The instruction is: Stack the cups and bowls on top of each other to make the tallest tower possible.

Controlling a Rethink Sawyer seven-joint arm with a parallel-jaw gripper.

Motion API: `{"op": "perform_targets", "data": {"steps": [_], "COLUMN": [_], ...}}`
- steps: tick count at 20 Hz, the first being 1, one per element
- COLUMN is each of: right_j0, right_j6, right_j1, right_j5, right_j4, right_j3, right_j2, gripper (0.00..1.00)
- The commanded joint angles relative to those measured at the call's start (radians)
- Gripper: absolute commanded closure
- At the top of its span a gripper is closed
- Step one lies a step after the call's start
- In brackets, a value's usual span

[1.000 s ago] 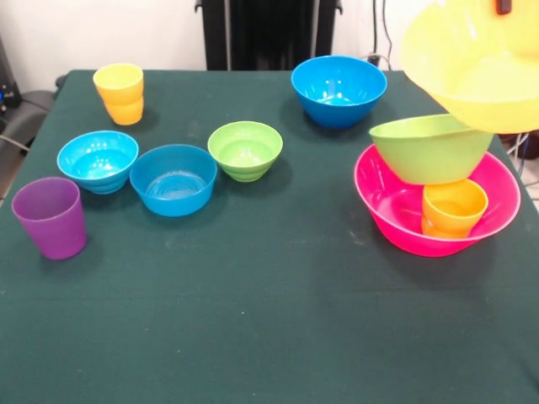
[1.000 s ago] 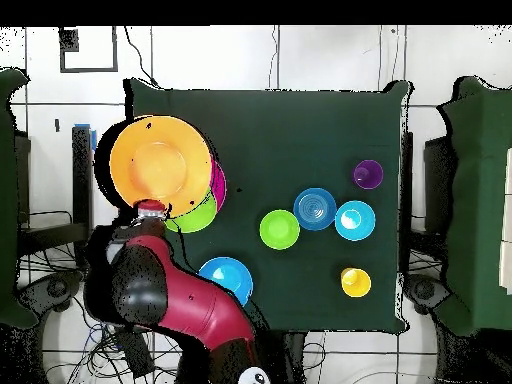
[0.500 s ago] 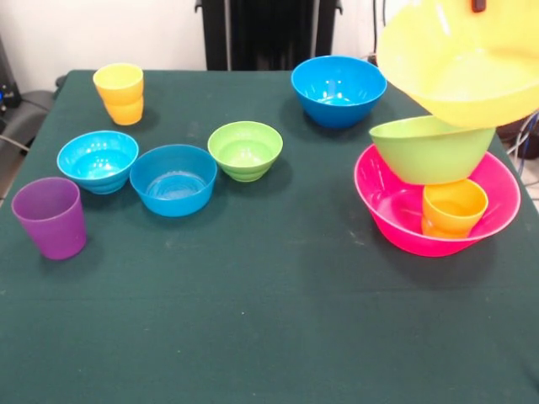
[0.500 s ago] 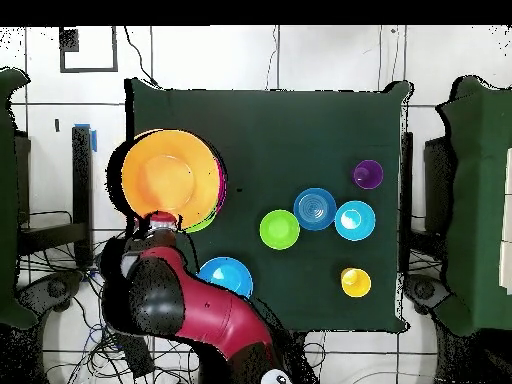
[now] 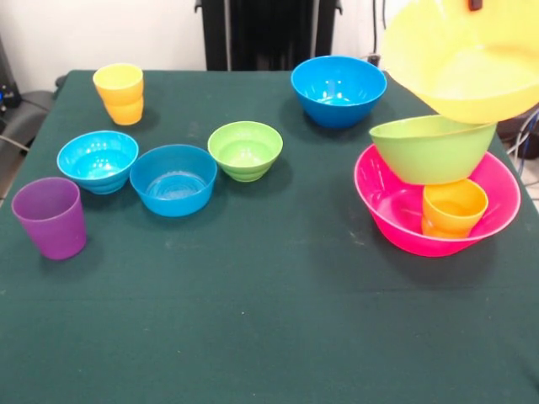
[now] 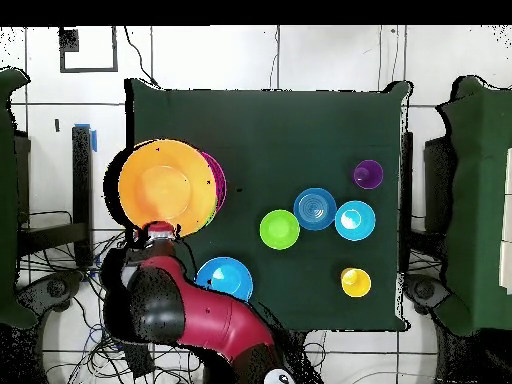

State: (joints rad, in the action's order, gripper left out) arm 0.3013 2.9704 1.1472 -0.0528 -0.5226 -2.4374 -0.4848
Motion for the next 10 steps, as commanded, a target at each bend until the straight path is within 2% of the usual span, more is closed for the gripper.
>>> {"op": "perform_targets", "data": {"steps": [1,7,10], "right_j0": [0.023,0.02,0.045], "right_j6": [0.26,0.254,0.248], "right_j1": [-0.031,-0.075,-0.089], "right_j5": [-0.091,-0.136,-0.146], "right_j4": [0.07,0.093,0.117], "right_j3": [-0.056,-0.063,-0.07], "right_j2": [-0.079,-0.065,-0.072], "gripper": [1.0,1.0,1.0]}}
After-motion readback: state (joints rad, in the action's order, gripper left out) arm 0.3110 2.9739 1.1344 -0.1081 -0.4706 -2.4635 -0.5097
